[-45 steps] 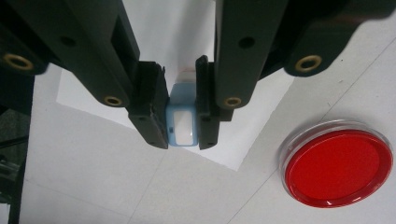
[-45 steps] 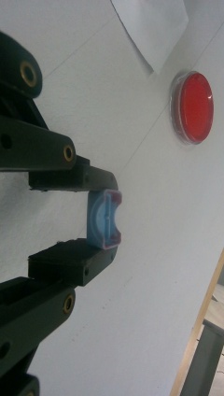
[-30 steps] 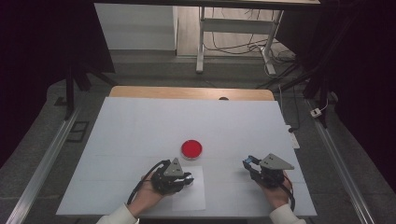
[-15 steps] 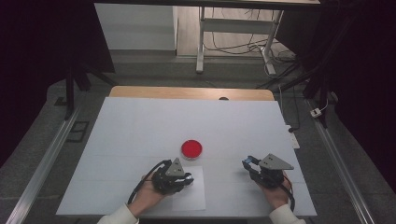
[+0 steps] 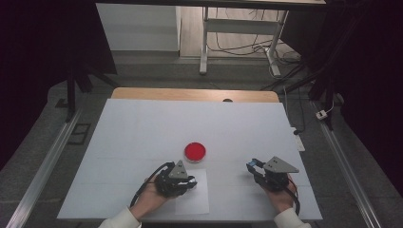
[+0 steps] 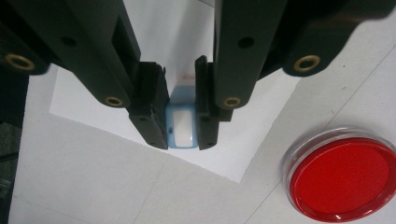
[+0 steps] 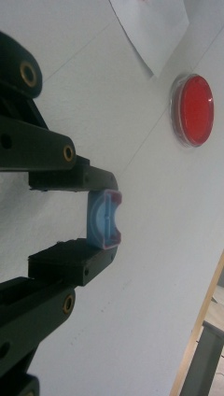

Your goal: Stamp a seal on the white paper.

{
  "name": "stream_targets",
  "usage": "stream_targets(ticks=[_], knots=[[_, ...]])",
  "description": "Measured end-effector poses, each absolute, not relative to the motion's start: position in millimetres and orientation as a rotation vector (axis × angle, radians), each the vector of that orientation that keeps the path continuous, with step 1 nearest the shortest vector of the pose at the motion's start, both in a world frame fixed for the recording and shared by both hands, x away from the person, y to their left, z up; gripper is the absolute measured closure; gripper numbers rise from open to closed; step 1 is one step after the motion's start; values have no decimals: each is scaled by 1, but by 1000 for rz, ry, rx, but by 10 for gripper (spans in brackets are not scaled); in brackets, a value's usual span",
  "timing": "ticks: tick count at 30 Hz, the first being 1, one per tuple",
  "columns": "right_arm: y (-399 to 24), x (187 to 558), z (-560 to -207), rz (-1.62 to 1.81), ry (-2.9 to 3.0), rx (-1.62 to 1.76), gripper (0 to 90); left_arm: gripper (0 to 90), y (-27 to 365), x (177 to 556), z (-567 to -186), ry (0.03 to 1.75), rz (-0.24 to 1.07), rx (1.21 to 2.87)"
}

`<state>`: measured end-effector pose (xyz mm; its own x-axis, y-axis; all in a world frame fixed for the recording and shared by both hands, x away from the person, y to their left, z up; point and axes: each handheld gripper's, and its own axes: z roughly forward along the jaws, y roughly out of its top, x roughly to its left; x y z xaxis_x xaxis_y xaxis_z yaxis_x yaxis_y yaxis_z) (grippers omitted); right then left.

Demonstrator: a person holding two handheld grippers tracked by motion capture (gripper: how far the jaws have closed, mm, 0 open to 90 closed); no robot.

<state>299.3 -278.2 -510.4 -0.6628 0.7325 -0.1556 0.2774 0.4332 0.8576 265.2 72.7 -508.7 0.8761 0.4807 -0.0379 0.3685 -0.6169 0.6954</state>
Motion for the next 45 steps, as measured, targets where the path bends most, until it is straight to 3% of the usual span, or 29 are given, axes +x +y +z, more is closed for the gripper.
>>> stream_targets(ticks=[45], knots=[[-279,299,-509,1161,2169,847,645,760,73,265,-509,616,193,2310]])
